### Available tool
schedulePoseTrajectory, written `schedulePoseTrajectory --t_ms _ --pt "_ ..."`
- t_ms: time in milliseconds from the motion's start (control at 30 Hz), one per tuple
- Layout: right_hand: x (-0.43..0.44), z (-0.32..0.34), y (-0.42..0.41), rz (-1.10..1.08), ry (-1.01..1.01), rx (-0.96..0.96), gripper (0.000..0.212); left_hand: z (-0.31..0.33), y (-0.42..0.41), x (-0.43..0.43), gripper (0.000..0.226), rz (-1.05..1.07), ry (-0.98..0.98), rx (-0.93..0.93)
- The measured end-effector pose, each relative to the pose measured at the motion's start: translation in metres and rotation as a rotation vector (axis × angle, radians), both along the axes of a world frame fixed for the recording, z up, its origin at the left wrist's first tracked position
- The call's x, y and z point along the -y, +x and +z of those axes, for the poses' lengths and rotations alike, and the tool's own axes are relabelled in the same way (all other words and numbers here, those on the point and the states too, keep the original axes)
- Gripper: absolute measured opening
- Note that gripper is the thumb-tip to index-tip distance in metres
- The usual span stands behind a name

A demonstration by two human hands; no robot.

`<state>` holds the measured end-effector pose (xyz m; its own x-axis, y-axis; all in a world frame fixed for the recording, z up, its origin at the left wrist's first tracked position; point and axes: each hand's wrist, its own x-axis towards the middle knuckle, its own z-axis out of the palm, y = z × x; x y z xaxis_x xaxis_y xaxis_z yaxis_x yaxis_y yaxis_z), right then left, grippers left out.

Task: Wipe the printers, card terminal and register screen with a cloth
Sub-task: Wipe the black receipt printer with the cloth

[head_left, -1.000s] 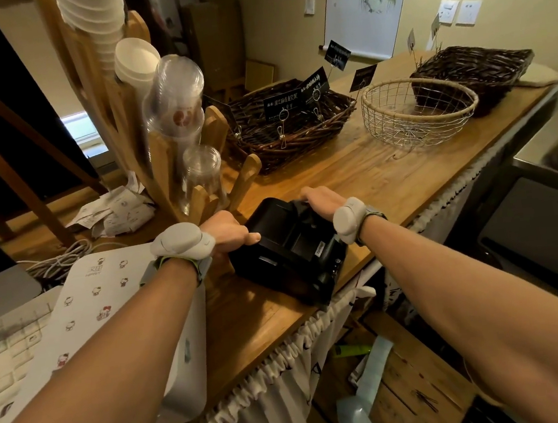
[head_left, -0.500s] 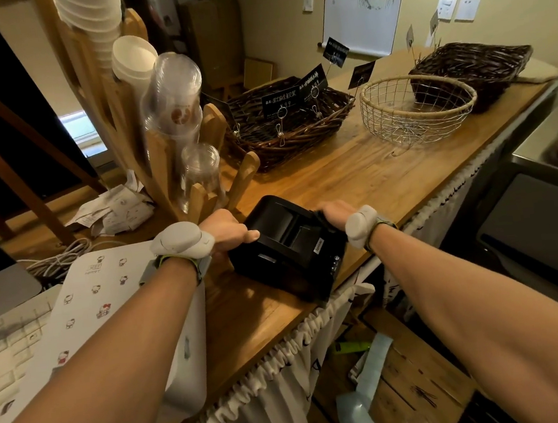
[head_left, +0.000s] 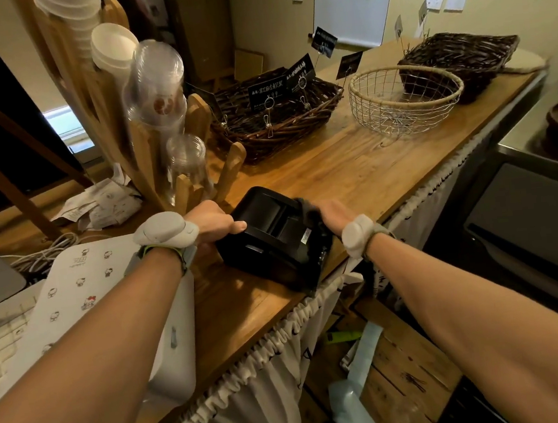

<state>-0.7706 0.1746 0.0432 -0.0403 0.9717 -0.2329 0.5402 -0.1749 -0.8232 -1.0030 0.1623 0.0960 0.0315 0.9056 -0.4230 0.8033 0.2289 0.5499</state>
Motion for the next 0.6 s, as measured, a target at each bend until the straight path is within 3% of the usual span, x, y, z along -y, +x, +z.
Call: schedulePoseTrajectory --t_ms 100,200,367,467,600 --pt "0.005 0.004 -0.002 0.059 -0.006 0.125 0.04 0.0 0.0 0.001 0.048 0.008 0.003 -0.005" --pt "0.002 0.014 -0.013 0.054 0.097 -0.058 0.034 0.0 0.002 -0.001 0.05 0.011 0.002 0.002" --pt "0.058 -0.019 -0.027 0.246 0.394 0.346 0.051 -0.002 0.001 0.0 0.046 0.02 0.002 -0.008" --pt "0.068 -0.021 -0.021 0.432 0.44 0.426 0.064 -0.001 0.0 -0.001 0.046 0.014 0.003 -0.033" --pt "0.075 -0.012 -0.022 0.404 0.406 0.486 0.062 0.0 0.001 0.001 0.049 0.014 0.0 -0.043"
